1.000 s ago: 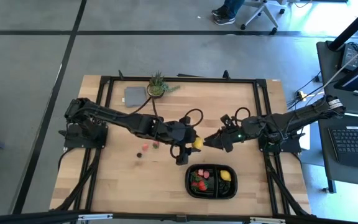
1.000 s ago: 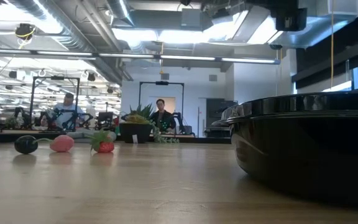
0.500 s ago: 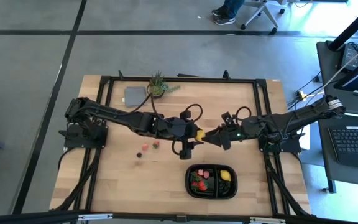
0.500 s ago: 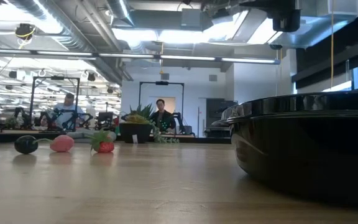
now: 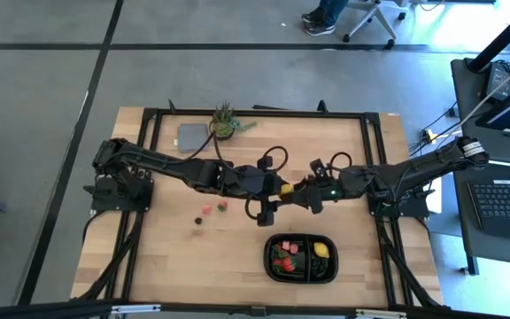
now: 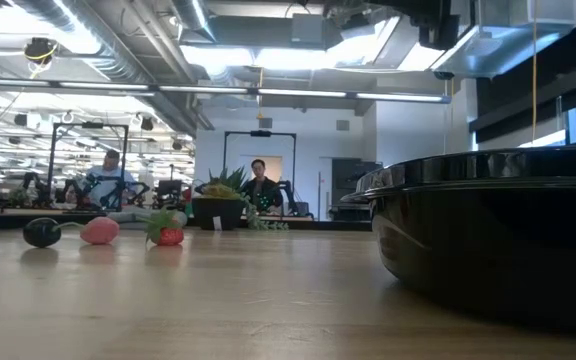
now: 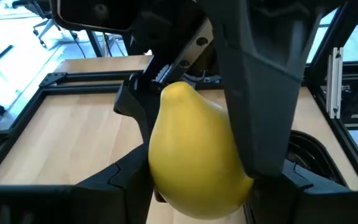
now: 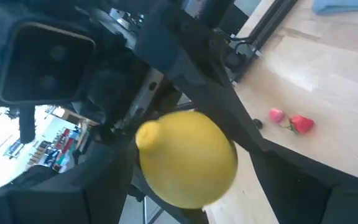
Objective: Pick and placing Produce into tupperware
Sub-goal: Put the yellow lemon into the black bin
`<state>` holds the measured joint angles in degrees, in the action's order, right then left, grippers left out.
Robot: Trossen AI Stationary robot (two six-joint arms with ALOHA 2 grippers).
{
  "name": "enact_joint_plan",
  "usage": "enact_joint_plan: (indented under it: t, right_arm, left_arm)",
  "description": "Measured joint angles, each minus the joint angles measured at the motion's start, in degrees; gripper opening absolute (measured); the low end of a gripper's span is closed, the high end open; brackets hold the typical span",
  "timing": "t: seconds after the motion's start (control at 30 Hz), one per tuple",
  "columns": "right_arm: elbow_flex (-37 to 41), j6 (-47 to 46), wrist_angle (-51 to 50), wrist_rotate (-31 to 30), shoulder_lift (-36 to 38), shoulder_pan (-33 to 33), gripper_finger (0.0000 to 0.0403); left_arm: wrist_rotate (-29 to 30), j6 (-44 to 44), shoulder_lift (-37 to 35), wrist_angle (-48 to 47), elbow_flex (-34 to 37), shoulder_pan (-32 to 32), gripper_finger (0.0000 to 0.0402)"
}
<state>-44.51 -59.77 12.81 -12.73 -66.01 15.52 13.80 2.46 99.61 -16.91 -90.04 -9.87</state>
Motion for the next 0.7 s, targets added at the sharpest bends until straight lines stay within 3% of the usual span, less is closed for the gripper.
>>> enact_joint_plan:
  t: [0.3,0.7]
  right_arm:
    - [0.04,-0.12,1.84,0.07,0.01,0.01,0.0311]
    - [0.09,-0.32,2.85,0.13,0.05,-0.75,0.0253]
  left_arm:
    - [0.02,0.05,-0.07,0.16,0.00,-0.02,0.0206]
    - [0.49,0.08,-0.15,1.19,-0.02,0.13,0.0206]
